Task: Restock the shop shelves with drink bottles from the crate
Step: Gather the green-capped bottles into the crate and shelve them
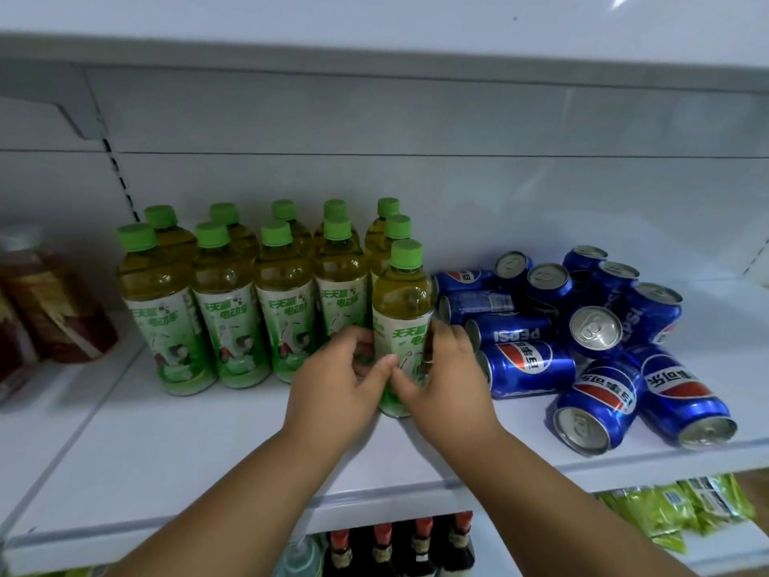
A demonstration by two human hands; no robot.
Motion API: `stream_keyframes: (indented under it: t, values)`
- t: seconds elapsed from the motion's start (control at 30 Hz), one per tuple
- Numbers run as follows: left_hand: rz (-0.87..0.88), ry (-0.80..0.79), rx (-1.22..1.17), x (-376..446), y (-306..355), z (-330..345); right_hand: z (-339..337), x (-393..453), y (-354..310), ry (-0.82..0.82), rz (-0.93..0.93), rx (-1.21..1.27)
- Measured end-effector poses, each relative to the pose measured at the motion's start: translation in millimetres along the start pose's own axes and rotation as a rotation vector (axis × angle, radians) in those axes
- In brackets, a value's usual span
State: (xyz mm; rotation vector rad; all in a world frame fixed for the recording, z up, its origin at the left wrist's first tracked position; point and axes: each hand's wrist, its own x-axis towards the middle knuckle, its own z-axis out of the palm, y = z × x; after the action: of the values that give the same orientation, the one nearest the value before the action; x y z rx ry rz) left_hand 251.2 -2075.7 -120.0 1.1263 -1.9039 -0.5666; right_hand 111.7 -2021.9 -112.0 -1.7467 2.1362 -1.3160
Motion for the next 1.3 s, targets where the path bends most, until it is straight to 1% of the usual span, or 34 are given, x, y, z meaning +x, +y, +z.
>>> stream_keyframes:
  t: [0.47,1.0,1.3]
  values:
    - [-0.022,0.010,0.037,5.6,1.9,10.1,-4.8,9.5,4.7,-0.040,0.034,-0.021]
    - [0.015,0.051,0.053,5.4,0.2,8.7,1.6,10.9,2.8,-0.011,0.047,-0.050]
    - [-0.001,0.019,0.055,7.3,0.6,6.8,3.0,8.0,0.1,-0.009,0.063,-0.042]
